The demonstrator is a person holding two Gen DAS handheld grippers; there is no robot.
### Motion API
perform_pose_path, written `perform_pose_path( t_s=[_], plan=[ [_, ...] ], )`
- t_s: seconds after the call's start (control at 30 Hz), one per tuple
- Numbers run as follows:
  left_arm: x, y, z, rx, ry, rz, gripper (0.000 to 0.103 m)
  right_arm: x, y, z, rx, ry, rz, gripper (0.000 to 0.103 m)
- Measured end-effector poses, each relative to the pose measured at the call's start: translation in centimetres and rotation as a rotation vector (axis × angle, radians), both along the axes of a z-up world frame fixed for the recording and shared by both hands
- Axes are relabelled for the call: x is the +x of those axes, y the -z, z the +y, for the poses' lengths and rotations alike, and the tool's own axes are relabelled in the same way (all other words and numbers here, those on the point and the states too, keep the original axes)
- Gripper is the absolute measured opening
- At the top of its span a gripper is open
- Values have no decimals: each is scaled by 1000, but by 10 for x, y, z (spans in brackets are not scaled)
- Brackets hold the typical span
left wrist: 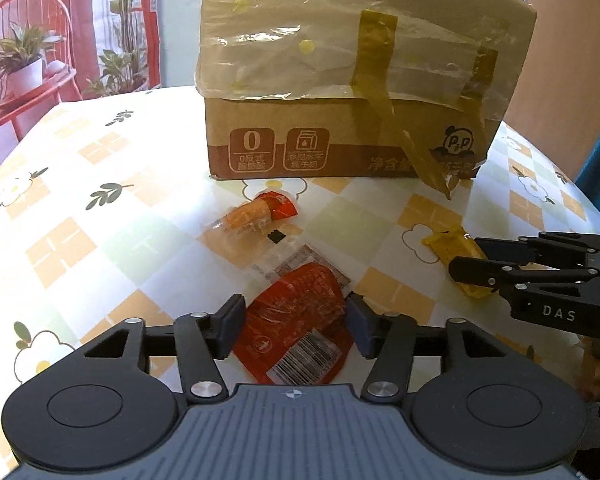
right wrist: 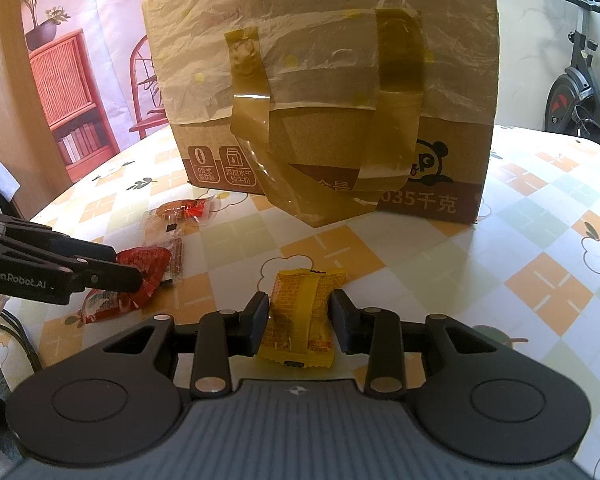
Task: Organize snacks
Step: 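Close the right tool on the yellow pack while the left tool closes on the red pack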
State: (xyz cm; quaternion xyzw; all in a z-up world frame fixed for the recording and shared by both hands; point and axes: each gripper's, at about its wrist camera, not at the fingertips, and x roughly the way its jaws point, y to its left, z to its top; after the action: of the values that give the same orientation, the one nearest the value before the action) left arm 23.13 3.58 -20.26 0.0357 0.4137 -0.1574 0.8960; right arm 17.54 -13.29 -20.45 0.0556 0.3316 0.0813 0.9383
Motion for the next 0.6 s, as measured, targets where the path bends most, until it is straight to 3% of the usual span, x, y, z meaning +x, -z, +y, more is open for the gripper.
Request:
perform_pose_path(
  t_s=[0.17, 0.33, 0.43, 0.6],
  plan=[
    [10, 2, 6, -16, 4, 19, 74, 0, 0, 0, -1, 0, 0, 37],
    [14, 1, -2, 38, 90, -13, 74, 0, 0, 0, -2, 0, 0, 37],
    [17, 3, -4, 29, 154, 19, 74, 0, 0, 0, -1, 0, 0, 37],
    [11, 6, -5, 49, 174, 11, 74, 0, 0, 0, 1, 0, 0, 37]
  ],
)
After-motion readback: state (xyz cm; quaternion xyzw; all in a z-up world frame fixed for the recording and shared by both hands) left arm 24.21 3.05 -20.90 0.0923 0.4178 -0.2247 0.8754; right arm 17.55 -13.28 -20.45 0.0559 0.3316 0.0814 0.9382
